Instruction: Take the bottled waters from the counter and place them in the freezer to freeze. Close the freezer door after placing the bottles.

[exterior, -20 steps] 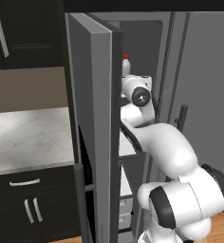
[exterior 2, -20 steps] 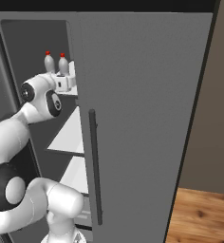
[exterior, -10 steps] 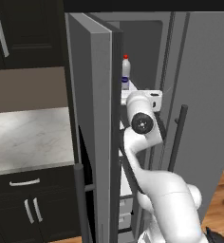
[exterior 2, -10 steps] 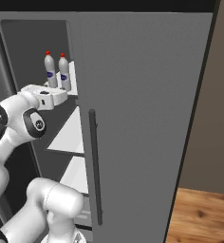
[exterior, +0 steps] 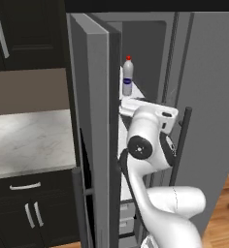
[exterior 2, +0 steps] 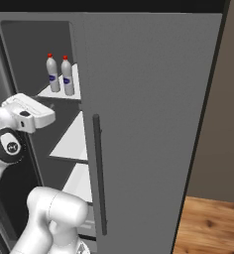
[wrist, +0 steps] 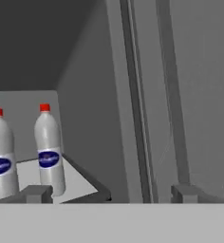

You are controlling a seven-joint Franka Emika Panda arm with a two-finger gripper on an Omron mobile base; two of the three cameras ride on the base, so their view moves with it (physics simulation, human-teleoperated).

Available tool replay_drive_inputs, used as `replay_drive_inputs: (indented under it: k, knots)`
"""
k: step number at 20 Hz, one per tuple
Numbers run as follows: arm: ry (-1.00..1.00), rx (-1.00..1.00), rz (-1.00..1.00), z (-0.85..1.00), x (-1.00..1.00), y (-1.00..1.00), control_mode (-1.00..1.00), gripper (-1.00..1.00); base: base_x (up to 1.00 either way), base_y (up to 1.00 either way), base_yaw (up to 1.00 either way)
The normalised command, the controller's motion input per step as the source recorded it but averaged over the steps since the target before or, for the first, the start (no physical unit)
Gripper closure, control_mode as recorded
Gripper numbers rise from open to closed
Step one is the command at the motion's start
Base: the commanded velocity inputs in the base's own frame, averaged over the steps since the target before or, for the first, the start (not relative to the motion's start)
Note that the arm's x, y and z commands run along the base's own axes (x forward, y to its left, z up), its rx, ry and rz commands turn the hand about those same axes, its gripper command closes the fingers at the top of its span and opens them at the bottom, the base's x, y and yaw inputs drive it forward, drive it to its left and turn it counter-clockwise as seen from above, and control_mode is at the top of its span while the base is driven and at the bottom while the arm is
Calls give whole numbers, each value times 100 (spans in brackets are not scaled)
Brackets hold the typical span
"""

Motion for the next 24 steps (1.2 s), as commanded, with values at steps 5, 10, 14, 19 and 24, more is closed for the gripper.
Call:
replay_drive_inputs:
  k: [5, 10, 14, 19, 24]
  knots:
    - [1, 34, -21, 59, -100, 0, -100, -100, 0, 0, 0]
    - [7, 42, -17, 45, -100, -21, -100, -100, 0, 0, 0]
    - [0, 50, 0, 0, -100, -93, -100, -100, 0, 0, 0]
    - [3, 51, 1, -4, -100, -91, -100, -100, 0, 0, 0]
    - [-4, 16, 10, -7, -46, -56, -100, -100, 0, 0, 0]
